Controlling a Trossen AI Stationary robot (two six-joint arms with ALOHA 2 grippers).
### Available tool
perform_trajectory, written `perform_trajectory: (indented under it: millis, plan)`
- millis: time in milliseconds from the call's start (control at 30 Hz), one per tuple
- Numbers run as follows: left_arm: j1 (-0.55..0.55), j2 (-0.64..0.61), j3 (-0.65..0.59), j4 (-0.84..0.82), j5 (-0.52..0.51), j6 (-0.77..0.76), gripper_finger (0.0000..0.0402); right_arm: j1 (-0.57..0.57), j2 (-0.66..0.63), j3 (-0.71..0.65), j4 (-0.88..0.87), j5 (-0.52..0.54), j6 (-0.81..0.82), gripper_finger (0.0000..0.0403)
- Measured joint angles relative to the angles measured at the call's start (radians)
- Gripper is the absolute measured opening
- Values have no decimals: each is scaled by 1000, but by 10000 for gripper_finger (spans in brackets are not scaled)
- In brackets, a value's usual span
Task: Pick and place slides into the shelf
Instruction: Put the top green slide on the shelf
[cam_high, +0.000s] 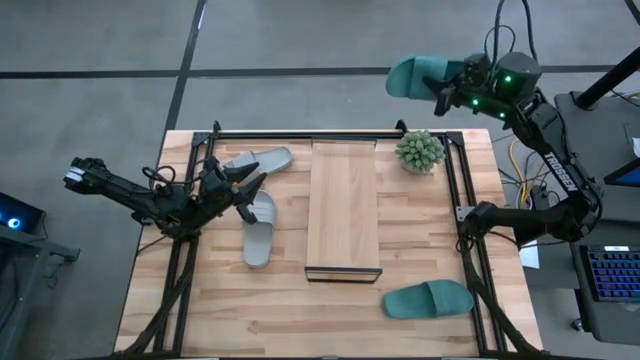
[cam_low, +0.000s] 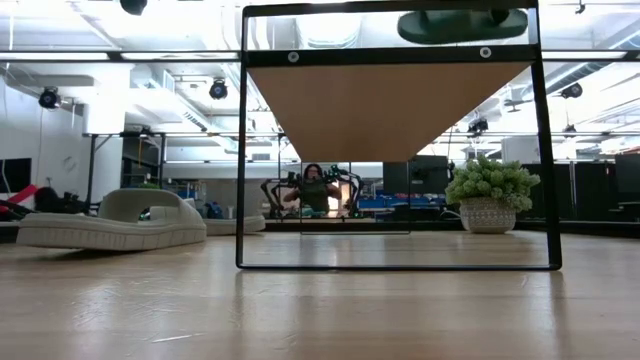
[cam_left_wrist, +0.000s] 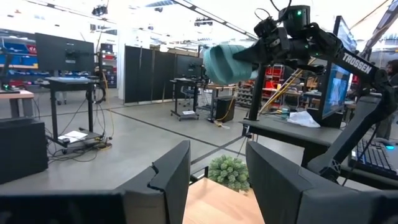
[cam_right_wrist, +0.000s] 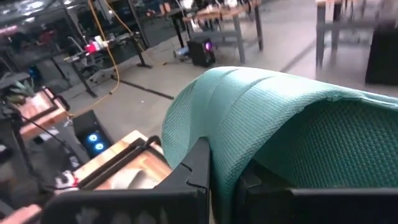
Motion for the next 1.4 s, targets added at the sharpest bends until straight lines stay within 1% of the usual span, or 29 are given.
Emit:
perform_trajectory:
  millis: [467, 633, 733, 867, 1000, 1200, 1300, 1400]
  plan:
    - [0, 2, 0, 0, 1, 0, 141, 0, 0, -1, -238, -2, 334, 11]
    - [0, 1, 0, 0, 1, -2, 141, 0, 0, -1, -322, -3, 406, 11]
    - [0, 0, 0, 0, 1, -3, 141, 0, 2, -1, -361, -23, 443, 11]
    - [0, 1, 0, 1, 1, -5, 141, 0, 13, -6, -424, -50, 456, 11]
    - [0, 2, 0, 0, 2, -8, 141, 0, 22, -27, -476, -54, 455, 11]
    - [0, 2, 0, 0, 1, -8, 141, 0, 19, -97, -470, -57, 454, 11]
    - [0, 2, 0, 0, 1, -8, 141, 0, 8, -149, -441, -99, 455, 11]
    - [0, 2, 0, 0, 1, -8, 141, 0, -5, -194, -412, -105, 455, 11]
